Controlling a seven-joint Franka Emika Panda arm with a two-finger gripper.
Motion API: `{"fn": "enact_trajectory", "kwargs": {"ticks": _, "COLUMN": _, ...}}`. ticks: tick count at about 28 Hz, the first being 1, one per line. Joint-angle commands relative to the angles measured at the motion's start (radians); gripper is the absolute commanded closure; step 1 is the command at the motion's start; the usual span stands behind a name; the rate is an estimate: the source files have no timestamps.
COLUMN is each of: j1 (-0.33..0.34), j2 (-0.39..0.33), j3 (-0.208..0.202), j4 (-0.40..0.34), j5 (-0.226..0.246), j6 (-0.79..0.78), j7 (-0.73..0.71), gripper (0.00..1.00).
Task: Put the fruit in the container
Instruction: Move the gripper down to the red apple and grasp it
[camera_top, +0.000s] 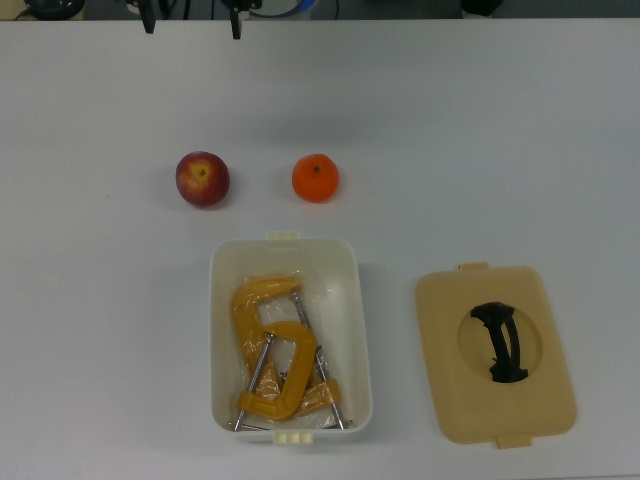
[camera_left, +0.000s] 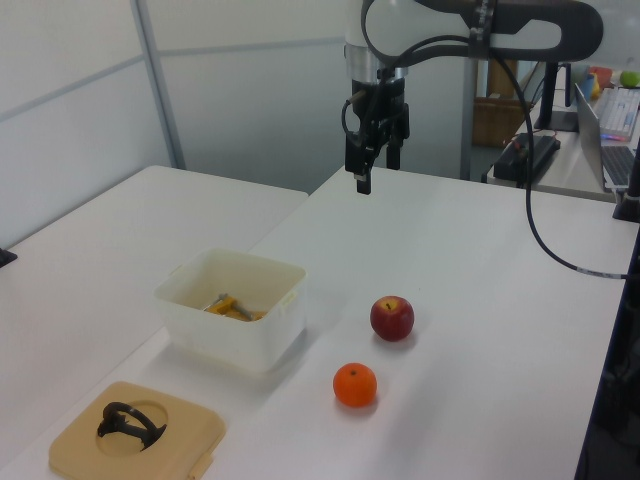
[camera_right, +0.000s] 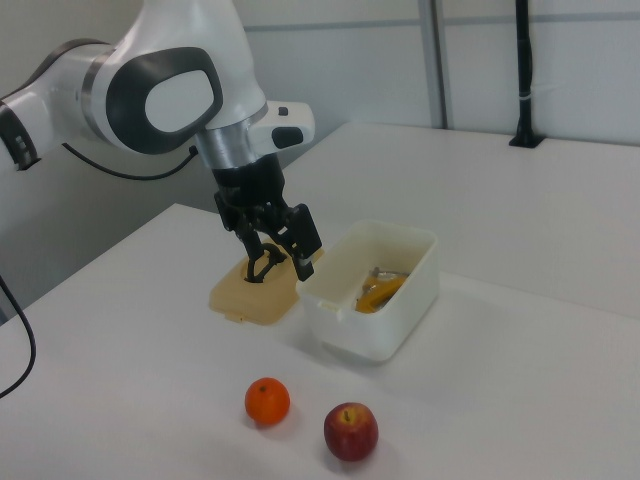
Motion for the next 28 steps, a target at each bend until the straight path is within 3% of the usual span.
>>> {"fn": "enact_trajectory", "kwargs": {"ticks": 1, "j1": 0.001, "j2": 0.007, "j3": -0.006, "j4": -0.015, "j5": 0.046, "j6": -0.019, "j7": -0.028, "gripper": 0.0}}
{"fn": "enact_trajectory", "kwargs": {"ticks": 10, "j1": 0.0, "j2": 0.032, "j3": -0.008, "j4": -0.027, "j5": 0.053, "j6": -0.024, "j7": -0.026, "gripper": 0.0}}
{"fn": "enact_trajectory", "kwargs": {"ticks": 15, "j1": -0.011, "j2": 0.081, "j3": -0.008, "j4": -0.041, "j5": 0.042, "j6": -0.021, "j7": -0.028, "gripper": 0.0}}
{"fn": "enact_trajectory", "kwargs": {"ticks": 20, "j1": -0.011, "j2": 0.127, "j3": -0.008, "j4": -0.095, "j5": -0.002, "j6": 0.053, "j7": -0.028, "gripper": 0.0}}
{"fn": "enact_trajectory", "kwargs": {"ticks": 24, "j1": -0.011, "j2": 0.139, "j3": -0.008, "j4": -0.18, "j5": -0.027, "j6": 0.152, "j7": -0.029, "gripper": 0.0}}
{"fn": "enact_trajectory", "kwargs": {"ticks": 28, "j1": -0.01, "j2": 0.188, "j3": -0.006, "j4": -0.202, "j5": -0.068, "j6": 0.205, "j7": -0.028, "gripper": 0.0}}
